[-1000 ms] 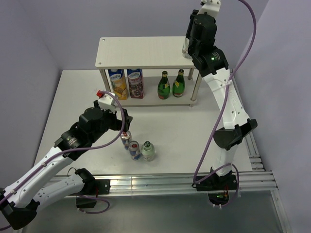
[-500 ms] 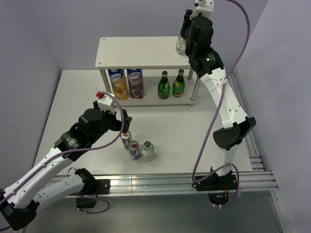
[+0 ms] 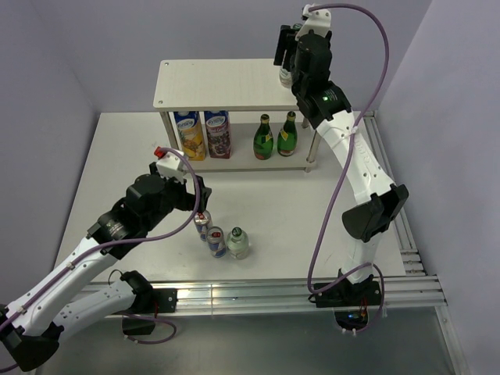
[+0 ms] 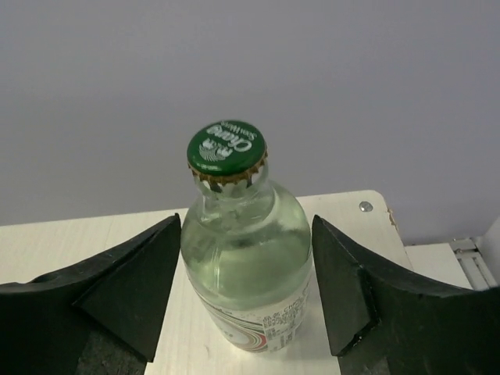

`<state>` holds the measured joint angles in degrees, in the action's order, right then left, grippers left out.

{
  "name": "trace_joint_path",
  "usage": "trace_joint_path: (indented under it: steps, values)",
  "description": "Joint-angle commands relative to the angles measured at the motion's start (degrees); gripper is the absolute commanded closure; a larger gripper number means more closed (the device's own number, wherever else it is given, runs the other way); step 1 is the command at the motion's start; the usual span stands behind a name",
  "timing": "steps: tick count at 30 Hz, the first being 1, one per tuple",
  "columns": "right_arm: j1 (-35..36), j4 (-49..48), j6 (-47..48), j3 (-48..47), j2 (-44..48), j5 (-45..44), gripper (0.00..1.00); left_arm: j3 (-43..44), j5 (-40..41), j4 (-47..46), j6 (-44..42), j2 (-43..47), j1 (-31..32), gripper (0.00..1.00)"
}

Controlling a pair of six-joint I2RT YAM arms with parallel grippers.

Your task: Place and organize the beverage onto the shelf

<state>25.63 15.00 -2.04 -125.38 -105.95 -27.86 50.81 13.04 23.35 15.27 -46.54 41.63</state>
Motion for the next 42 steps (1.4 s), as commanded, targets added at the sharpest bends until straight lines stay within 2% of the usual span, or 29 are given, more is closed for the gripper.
trace_joint_path:
  steps: [1,5,6,20,27,29,32,33,34,36,37,39,40,42]
  values:
    - [-0.1,3.6,0.7,2.2,0.0,-1.2,0.25,-0.1,0.2,-2.1,-1.2,1.1,-0.4,0.01]
    - [-0.1,3.6,0.4,3.0,0.8,-1.8,0.14,-0.2,0.1,-2.3,-1.2,1.4,-0.5,0.01]
    - [-0.1,3.5,0.0,3.4,1.2,-1.9,0.00,-0.3,0.1,-2.3,-1.2,1.3,-0.5,0.01]
    - [0.0,4.3,-4.1,14.2,10.7,2.2,0.00,-0.2,-0.6,-2.4,-1.2,0.8,-1.5,0.01]
    - [1.8,6.8,-11.1,23.9,22.0,3.2,0.00,-0.3,-0.5,-2.3,-1.2,0.8,-2.0,0.01]
    - [3.6,8.0,-12.5,30.2,26.4,0.9,0.00,-0.4,-0.3,-2.5,-1.2,0.7,-2.1,0.01]
    - [14.3,3.1,-13.1,45.2,38.8,-4.7,0.00,-0.3,0.6,-2.5,-1.2,0.5,-2.0,0.01]
    - [17.8,2.1,-15.0,52.4,44.4,-5.1,0.00,-0.2,0.8,-2.4,-1.2,0.1,-2.0,0.01]
    - [24.8,0.6,-16.6,56.1,47.0,-6.3,0.00,-0.1,1.1,-2.3,-1.1,0.0,-2.1,0.01]
    - [31.6,-0.9,-21.1,66.7,53.0,-8.7,0.00,0.0,2.0,-2.0,-0.9,-0.3,-2.1,0.01]
    - [38.1,-2.3,-22.6,70.0,54.3,-10.3,0.00,0.0,2.2,-2.0,-0.9,-0.4,-2.2,0.01]
    - [44.4,-2.6,-26.6,76.9,56.3,-15.5,0.00,0.1,2.8,-1.9,-0.9,-0.2,-2.2,0.01]
    - [49.8,-3.2,-27.6,78.6,56.3,-16.6,0.00,0.2,3.0,-1.8,-0.8,0.0,-2.2,0.01]
    - [53.7,-2.8,-30.5,80.9,54.7,-18.8,0.00,0.3,3.7,-1.7,-0.8,0.0,-2.2,0.01]
